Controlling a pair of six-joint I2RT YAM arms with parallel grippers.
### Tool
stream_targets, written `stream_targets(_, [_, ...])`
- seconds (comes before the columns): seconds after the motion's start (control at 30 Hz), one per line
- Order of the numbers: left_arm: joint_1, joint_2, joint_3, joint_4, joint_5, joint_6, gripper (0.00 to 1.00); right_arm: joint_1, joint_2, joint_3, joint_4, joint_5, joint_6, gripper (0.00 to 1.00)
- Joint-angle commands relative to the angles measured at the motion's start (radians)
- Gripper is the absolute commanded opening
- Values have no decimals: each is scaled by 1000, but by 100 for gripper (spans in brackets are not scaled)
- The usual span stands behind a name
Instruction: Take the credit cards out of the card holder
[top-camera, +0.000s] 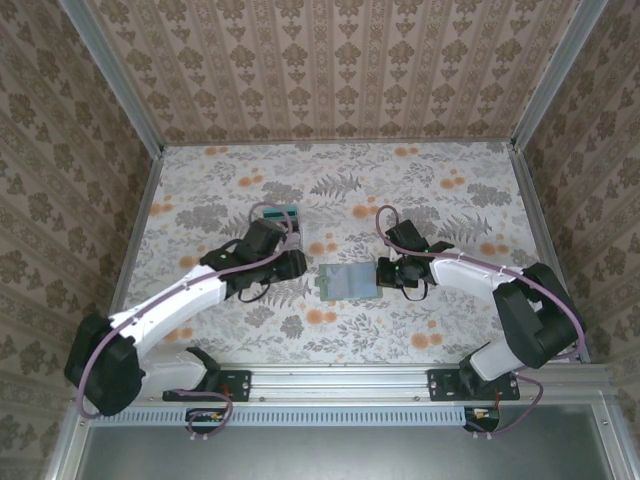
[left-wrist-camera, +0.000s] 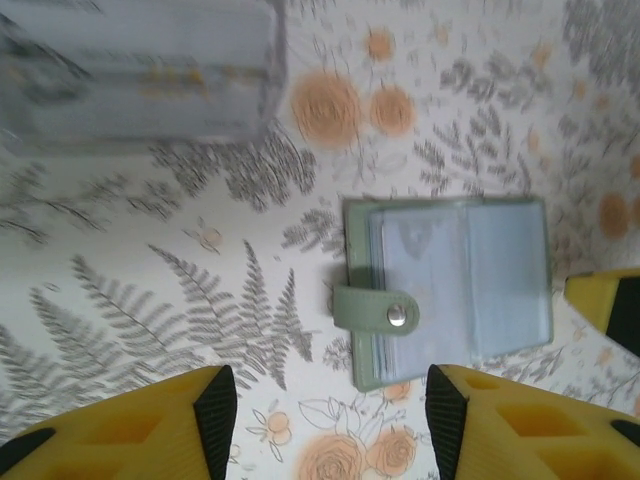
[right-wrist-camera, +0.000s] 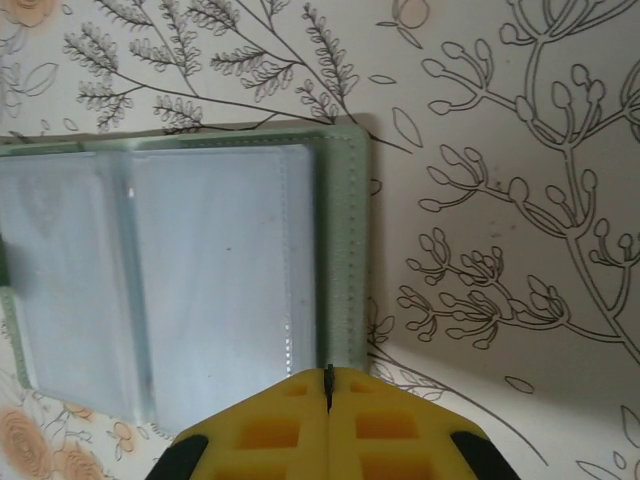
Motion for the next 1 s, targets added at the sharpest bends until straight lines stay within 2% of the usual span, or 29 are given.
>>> stream_targets(0.0, [-47,71,37,28,4,-38,54,6,19,-13,-10,50,-21,1])
stream_targets(0.13, [-83,180,77,57,64,-29,47,6,49,-17,7,42,-22,1])
stream_targets(0.5, [-142,396,242,5,128,60,45,6,69,-25,14,37,-15,0])
stream_targets(0.97, [-157,530,338,-55,168,97,46,6,66,-39,18,32,-4,0])
